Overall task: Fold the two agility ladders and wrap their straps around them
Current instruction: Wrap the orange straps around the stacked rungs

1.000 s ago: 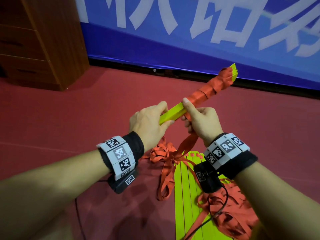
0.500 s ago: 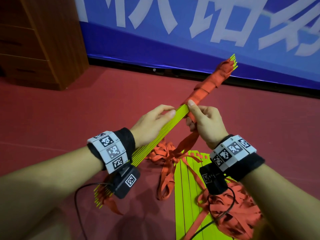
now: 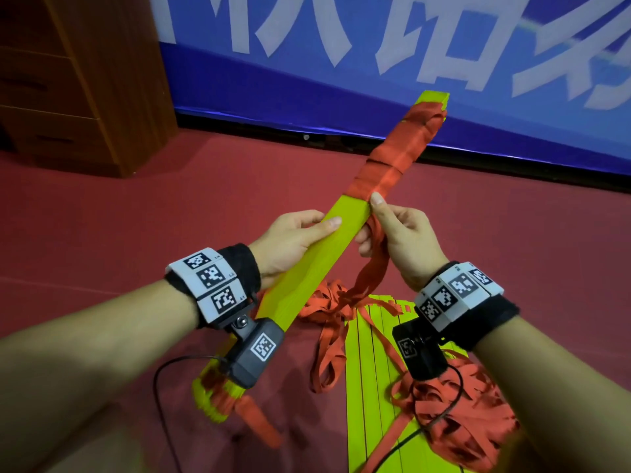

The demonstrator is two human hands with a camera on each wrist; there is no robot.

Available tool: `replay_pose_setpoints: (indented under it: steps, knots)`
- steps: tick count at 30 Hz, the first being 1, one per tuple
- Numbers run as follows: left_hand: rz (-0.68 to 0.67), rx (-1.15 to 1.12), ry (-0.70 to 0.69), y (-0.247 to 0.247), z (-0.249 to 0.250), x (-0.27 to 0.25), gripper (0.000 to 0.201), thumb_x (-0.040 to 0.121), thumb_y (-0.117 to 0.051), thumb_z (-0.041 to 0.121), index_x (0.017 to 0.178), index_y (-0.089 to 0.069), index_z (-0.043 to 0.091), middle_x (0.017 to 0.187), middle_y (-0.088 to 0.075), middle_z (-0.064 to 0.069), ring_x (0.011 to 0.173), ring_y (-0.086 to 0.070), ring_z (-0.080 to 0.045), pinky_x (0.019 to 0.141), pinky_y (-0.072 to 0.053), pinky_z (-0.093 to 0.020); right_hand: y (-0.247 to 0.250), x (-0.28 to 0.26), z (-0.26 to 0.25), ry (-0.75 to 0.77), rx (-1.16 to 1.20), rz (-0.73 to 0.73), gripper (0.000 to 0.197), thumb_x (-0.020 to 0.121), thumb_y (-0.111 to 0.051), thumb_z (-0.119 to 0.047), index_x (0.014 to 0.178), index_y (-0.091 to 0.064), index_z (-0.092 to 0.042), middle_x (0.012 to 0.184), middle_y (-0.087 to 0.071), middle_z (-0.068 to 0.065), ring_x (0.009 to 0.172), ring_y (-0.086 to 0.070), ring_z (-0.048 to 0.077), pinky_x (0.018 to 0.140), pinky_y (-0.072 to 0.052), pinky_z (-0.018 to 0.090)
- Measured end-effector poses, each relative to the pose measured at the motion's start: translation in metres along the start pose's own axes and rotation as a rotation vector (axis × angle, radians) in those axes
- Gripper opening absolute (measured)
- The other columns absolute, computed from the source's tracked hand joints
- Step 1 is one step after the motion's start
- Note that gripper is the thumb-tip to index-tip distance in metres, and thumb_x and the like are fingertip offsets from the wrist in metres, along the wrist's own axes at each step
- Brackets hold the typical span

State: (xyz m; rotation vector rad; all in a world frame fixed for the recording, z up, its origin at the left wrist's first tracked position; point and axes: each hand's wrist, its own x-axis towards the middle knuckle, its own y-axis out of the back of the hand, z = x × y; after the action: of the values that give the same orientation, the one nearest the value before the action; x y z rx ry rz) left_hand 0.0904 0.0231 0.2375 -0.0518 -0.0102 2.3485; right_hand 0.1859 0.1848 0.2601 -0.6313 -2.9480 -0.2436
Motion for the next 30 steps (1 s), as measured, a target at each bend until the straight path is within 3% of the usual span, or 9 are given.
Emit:
replay_pose_setpoints:
  steps: [5,8,10,14,17,23,26,30]
  knots:
    - [0.079,0.041,-0.076,0.002,-0.003,0.003,0.016,0.096,-0.068,0.027,0.096,-0.070,0.012,0.085,-0.056,-0.018,0.073,-0.045,-0.027,0.059,-0.035,-0.031,0.001,0.001,0.000,-0.109,-0.016,-0.013,0.057,0.106,-0.044,-0.044,0.085,-0.066,0.005,0.058,-0.067,0.008,0.047,-0.064,0.016,0.050,-0.055,0.026]
    - [0.110,0.062,-0.094,0.001,-0.002,0.001,0.010,0.096,-0.068,0.023,0.095,-0.069,0.013,0.082,-0.060,-0.017,0.064,-0.052,-0.020,0.057,-0.041,-0.028,0.005,0.000,0.000,-0.169,-0.112,-0.043,0.066,0.104,-0.042,-0.053,0.079,-0.066,0.003,0.057,-0.068,0.012,0.047,-0.065,0.021,0.050,-0.055,0.027]
    - [0.145,0.107,-0.134,0.002,-0.003,0.002,0.009,0.094,-0.071,0.023,0.094,-0.069,0.014,0.082,-0.063,-0.015,0.067,-0.055,-0.019,0.062,-0.042,-0.030,0.006,-0.001,0.000,-0.200,-0.174,-0.054,0.071,0.103,-0.040,-0.057,0.076,-0.067,0.003,0.057,-0.068,0.014,0.046,-0.065,0.022,0.049,-0.055,0.027]
    - [0.273,0.326,-0.229,0.004,-0.006,0.006,0.015,0.089,-0.078,0.030,0.090,-0.068,0.018,0.072,-0.062,0.001,0.061,-0.049,-0.008,0.058,-0.039,-0.025,0.004,-0.001,0.002,-0.196,-0.197,-0.028,0.068,0.104,-0.041,-0.054,0.077,-0.067,0.003,0.053,-0.065,0.010,0.043,-0.061,0.019,0.045,-0.052,0.025]
    - [0.354,0.487,-0.263,0.004,-0.006,0.007,0.020,0.085,-0.080,0.038,0.087,-0.066,0.024,0.069,-0.059,0.007,0.061,-0.050,-0.008,0.058,-0.037,-0.024,-0.001,-0.001,0.003,-0.162,-0.212,0.001,0.063,0.104,-0.046,-0.052,0.076,-0.069,0.000,0.052,-0.063,0.006,0.042,-0.058,0.016,0.044,-0.047,0.022]
    - [0.471,0.588,-0.276,0.000,-0.002,0.006,0.026,0.081,-0.080,0.047,0.083,-0.064,0.026,0.073,-0.066,0.005,0.069,-0.060,-0.016,0.060,-0.041,-0.029,-0.008,0.000,0.001,-0.097,-0.245,0.060,0.059,0.102,-0.050,-0.051,0.078,-0.070,-0.001,0.055,-0.063,0.006,0.046,-0.056,0.016,0.051,-0.048,0.025]
    - [0.497,0.679,-0.281,-0.006,0.001,0.001,0.027,0.080,-0.077,0.051,0.084,-0.063,0.028,0.069,-0.065,0.008,0.071,-0.063,-0.017,0.061,-0.047,-0.033,-0.012,-0.001,0.000,-0.103,-0.233,0.080,0.063,0.098,-0.054,-0.058,0.078,-0.071,-0.001,0.056,-0.064,0.006,0.047,-0.057,0.016,0.053,-0.048,0.027]
    - [0.497,0.855,-0.344,-0.013,0.006,-0.008,0.031,0.082,-0.074,0.054,0.088,-0.057,0.029,0.068,-0.062,0.007,0.070,-0.059,-0.019,0.059,-0.042,-0.033,-0.016,-0.003,-0.001,-0.117,-0.211,0.131,0.067,0.094,-0.060,-0.060,0.078,-0.071,0.005,0.052,-0.061,0.006,0.043,-0.053,0.015,0.050,-0.046,0.024]
